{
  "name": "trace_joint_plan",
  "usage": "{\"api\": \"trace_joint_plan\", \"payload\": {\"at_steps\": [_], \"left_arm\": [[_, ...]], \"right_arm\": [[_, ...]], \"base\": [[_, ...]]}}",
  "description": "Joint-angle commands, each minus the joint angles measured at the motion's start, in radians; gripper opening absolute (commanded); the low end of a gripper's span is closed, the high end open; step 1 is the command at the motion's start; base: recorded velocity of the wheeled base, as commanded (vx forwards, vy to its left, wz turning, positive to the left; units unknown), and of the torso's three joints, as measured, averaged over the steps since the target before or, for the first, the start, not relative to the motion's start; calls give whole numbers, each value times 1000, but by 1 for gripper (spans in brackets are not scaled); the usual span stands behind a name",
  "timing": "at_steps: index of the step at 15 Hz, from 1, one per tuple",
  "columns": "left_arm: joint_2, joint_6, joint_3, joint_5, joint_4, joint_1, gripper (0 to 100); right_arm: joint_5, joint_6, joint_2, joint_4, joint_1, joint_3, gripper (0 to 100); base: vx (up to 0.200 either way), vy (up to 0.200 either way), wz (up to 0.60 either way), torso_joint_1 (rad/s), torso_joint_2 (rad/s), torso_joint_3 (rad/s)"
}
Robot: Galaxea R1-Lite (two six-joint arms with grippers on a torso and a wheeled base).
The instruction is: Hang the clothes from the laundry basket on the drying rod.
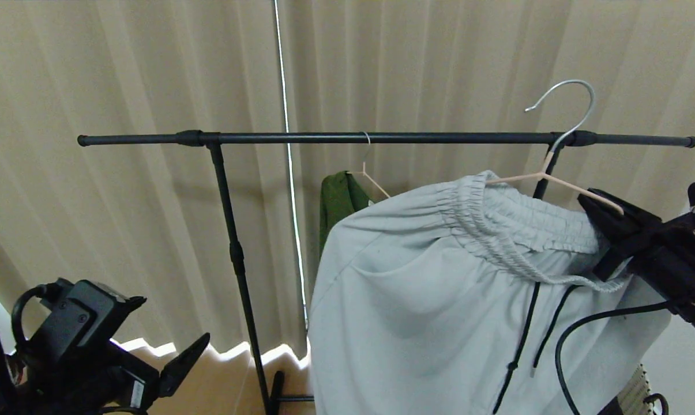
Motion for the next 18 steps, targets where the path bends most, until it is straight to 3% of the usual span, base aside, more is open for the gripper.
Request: {"api": "trace_joint_plan", "payload": {"at_steps": [1,3,4,6,7,12,14,18], "left_arm": [[-102,-11,15,-5,-1,40,100],[-118,-9,14,-5,-3,65,100],[-145,-14,15,-5,-3,86,100],[-187,-32,14,-4,-1,112,100],[-200,-34,12,-4,-1,138,100],[-263,-34,61,-10,-1,143,100],[-262,-32,50,-59,-1,147,100],[-259,-32,58,-59,-1,144,100]], "right_arm": [[-1,-10,-20,19,-126,24,0],[-10,-36,-28,63,-188,24,0],[-19,-95,-59,129,-260,28,0],[-21,-125,-120,224,-335,22,0],[-35,-162,-174,328,-373,8,0],[-134,-180,-324,634,-379,-98,0],[-145,-228,-384,815,-378,-160,0],[-159,-240,-425,894,-379,-171,0]], "base": [[0,0,0,0,0,0],[0,0,0,0,0,0],[0,0,0,0,0,0],[0,0,0,0,0,0],[0,0,0,0,0,0],[0,0,0,0,0,0],[0,0,0,0,0,0],[0,0,0,0,0,0]]}}
